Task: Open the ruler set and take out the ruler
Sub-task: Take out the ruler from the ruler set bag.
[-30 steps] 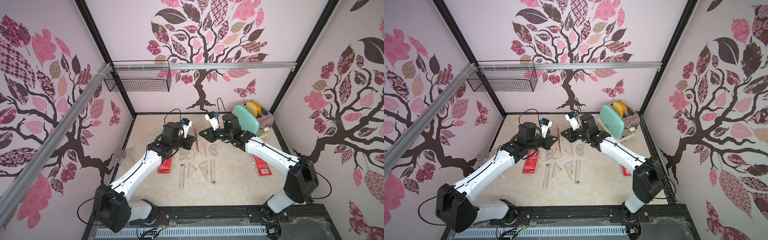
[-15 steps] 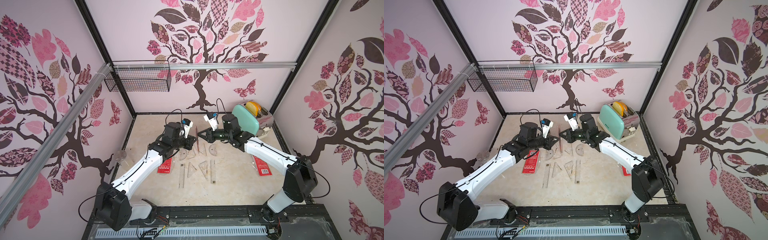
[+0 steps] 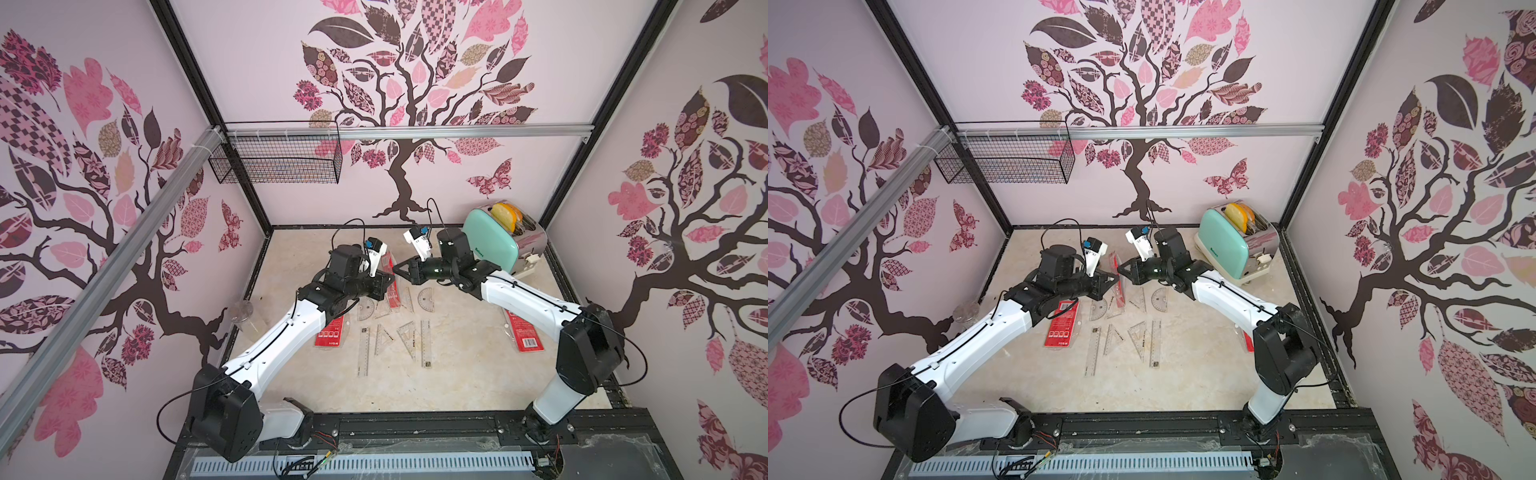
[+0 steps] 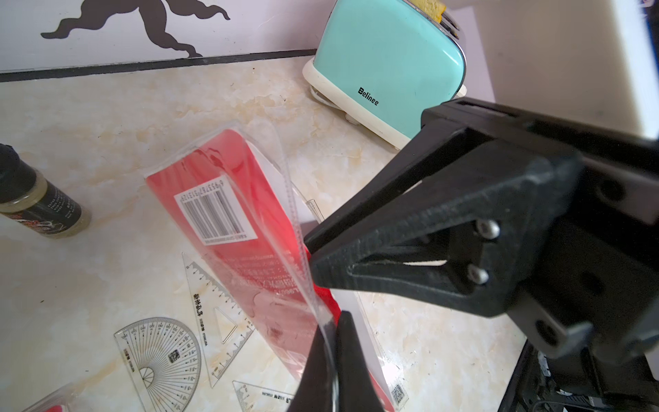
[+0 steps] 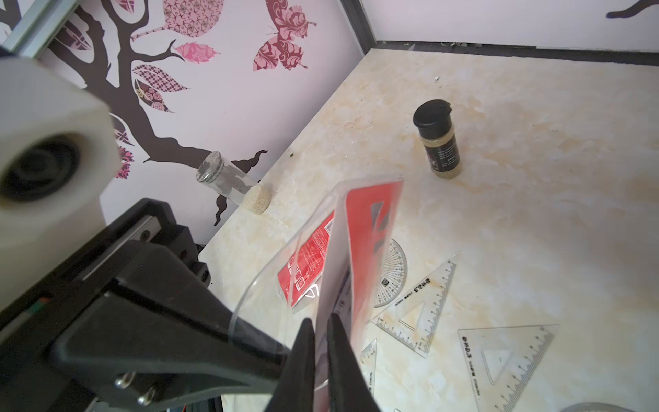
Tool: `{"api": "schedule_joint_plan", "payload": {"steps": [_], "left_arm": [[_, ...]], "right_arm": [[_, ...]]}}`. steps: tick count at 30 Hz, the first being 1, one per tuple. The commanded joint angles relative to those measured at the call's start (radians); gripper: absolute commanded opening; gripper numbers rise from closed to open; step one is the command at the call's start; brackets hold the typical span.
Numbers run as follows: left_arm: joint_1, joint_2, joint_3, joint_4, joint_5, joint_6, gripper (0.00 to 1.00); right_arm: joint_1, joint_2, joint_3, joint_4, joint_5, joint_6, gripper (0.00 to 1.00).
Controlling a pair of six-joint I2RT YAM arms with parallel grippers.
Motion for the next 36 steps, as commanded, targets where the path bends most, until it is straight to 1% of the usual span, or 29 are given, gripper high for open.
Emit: {"api": "schedule_joint_plan", "payload": {"steps": [1,6,12,15,20,24,29,34,36], "left_arm": [[-0.005,-0.048,0.022,0.039,0.001,0.017,0.00],[-0.005,-0.068,0.013,0.046,-0.015,0.018,0.00],[-0.005,-0.051,0.022,0.055,0.003,0.015,0.00],[-0.005,-0.040,0.030,0.057,0.004,0.013,0.00],[-0.005,-0.031,0.037,0.063,0.006,0.010,0.00],[-0.005,-0.031,0.039,0.060,0.001,0.012,0.00],[-0.006,-0.038,0.040,0.050,-0.005,0.020,0.00],[-0.006,-0.040,0.041,0.055,0.011,0.019,0.00],[-0.006,-0.039,0.040,0.060,0.019,0.017,0.00]], "right_arm": [[0.000,0.011,0.046,-0.076,0.075,-0.041,0.13],[0.000,0.006,0.040,-0.113,0.071,-0.078,0.15],[0.001,-0.011,0.011,-0.064,-0.081,-0.093,0.19],[0.000,-0.017,0.010,-0.073,-0.125,-0.115,0.20],[0.000,-0.022,0.004,-0.087,-0.163,-0.139,0.20],[0.001,-0.029,0.000,-0.099,-0.212,-0.164,0.31],[0.001,-0.048,-0.008,-0.150,-0.207,-0.236,0.43],[0.000,-0.049,-0.014,-0.152,-0.235,-0.264,0.49],[0.000,-0.051,-0.024,-0.141,-0.239,-0.266,0.49]]}}
